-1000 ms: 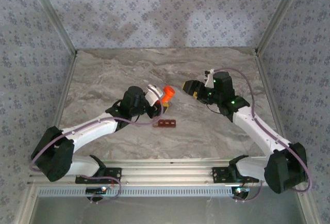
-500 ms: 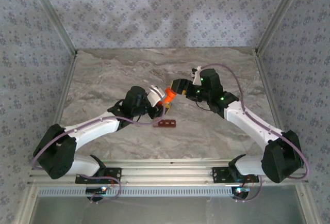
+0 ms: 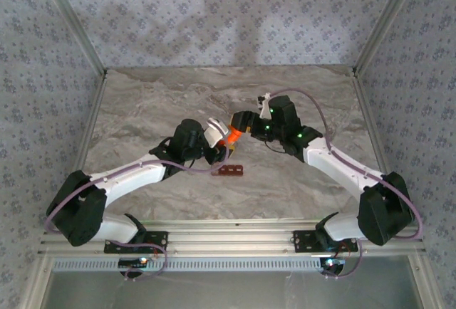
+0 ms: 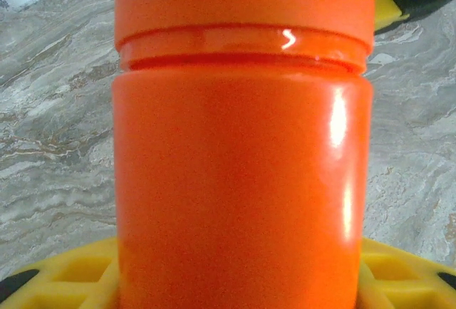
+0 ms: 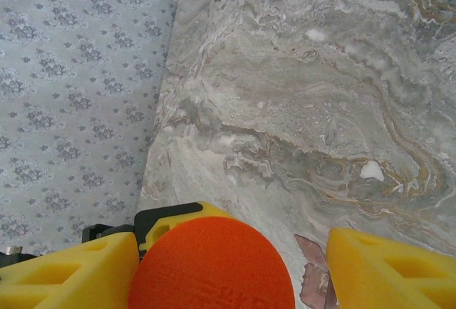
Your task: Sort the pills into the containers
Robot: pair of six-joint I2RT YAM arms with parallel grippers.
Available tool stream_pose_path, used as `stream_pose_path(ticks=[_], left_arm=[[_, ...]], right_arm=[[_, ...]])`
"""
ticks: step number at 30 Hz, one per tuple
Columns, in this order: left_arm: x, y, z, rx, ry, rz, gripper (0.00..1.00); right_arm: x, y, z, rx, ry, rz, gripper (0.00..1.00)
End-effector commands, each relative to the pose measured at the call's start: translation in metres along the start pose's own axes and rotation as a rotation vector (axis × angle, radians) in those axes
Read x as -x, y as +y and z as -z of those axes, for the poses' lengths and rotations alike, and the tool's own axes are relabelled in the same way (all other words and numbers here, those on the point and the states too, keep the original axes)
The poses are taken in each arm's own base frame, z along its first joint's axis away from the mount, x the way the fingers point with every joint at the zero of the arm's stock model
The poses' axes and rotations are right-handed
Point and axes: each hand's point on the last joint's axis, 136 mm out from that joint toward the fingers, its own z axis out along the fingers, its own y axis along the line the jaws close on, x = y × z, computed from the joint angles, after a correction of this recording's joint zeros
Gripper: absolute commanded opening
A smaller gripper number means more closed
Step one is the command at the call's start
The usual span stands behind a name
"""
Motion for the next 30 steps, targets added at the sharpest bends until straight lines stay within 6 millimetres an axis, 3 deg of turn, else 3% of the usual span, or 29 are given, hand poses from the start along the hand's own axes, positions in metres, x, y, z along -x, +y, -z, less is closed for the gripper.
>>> stream_pose_path(ticks=[1, 5, 11, 16, 20, 24, 30], left_arm=[[0.027, -0.004, 0.0, -0.02, -0.07, -0.03, 0.0], [0.026, -0.004, 0.0, -0.021, -0.069, -0.028, 0.0], [0.03, -0.003, 0.0, -0.017, -0.087, -0.023, 0.0], [0.037, -0.001, 0.006, -0.039, -0.121, 0.013, 0.0], [0.048, -0.003, 0.017, -0.123, -0.174, 0.082, 0.0], [0.056, -0.008, 0.025, -0.196, -0.205, 0.117, 0.0], [0.047, 0.0, 0.024, -0.136, -0.17, 0.104, 0.0]], right_arm=[[0.006, 0.014, -0.001, 0.031, -0.009, 0.01, 0.72], [0.004, 0.015, -0.001, 0.036, -0.003, 0.014, 0.7], [0.002, 0.017, -0.003, 0.064, 0.012, 0.029, 0.45], [0.005, 0.028, 0.0, 0.203, 0.02, 0.144, 0.38], [0.003, 0.039, 0.009, 0.346, 0.036, 0.353, 0.38], [-0.002, 0.04, 0.016, 0.378, 0.049, 0.519, 0.4], [0.027, 0.032, 0.032, 0.338, -0.035, 0.369, 0.64]])
